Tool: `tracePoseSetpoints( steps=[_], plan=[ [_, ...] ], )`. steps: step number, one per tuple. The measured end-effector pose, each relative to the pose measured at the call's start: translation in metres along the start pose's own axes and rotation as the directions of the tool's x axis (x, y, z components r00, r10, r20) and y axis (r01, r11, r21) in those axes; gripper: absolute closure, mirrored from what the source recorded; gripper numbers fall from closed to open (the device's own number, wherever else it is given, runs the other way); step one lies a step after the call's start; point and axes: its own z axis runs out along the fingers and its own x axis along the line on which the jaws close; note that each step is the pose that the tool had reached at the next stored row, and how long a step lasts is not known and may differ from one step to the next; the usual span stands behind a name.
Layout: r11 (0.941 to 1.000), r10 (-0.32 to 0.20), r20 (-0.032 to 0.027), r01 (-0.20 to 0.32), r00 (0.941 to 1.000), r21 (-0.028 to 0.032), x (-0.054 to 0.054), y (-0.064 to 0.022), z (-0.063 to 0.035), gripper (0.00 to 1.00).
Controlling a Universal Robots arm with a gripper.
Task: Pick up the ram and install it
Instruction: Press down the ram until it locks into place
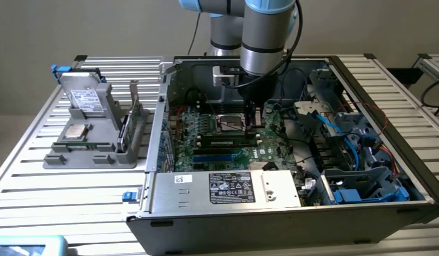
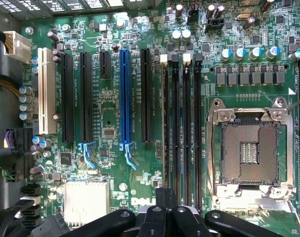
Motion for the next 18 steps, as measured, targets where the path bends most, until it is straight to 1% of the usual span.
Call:
tracePoseSetpoints(
  steps=[7,8,9,11,13,14,16,18],
  plan=[
    [1.0,0.0,0.0001,0.0,1.0,0.0,0.0,0.0,0.0004,0.89],
    [1.0,0.0,0.0009,0.0,1.0,-0.0001,0.0,0.0001,-0.0005,0.89],
    [1.0,0.0,0.0016,0.0,1.0,0.0,0.0,0.0004,-0.0043,0.89],
    [1.0,0.0,0.0,0.0,1.0,0.0,0.002,0.0016,-0.0139,0.89],
    [1.0,0.0,0.0001,0.0,1.0,0.0,0.003,0.0083,-0.0212,0.89],
    [1.0,0.0,0.0005,0.0,1.0,0.0,0.003,0.0128,-0.0226,0.89],
    [1.0,0.0,0.0007,0.0,1.0,0.0002,0.004,0.0218,-0.0233,0.89],
    [1.0,0.0,0.0005,0.0,1.0,0.0017,0.004,0.0305,-0.0233,0.89]
  ],
)
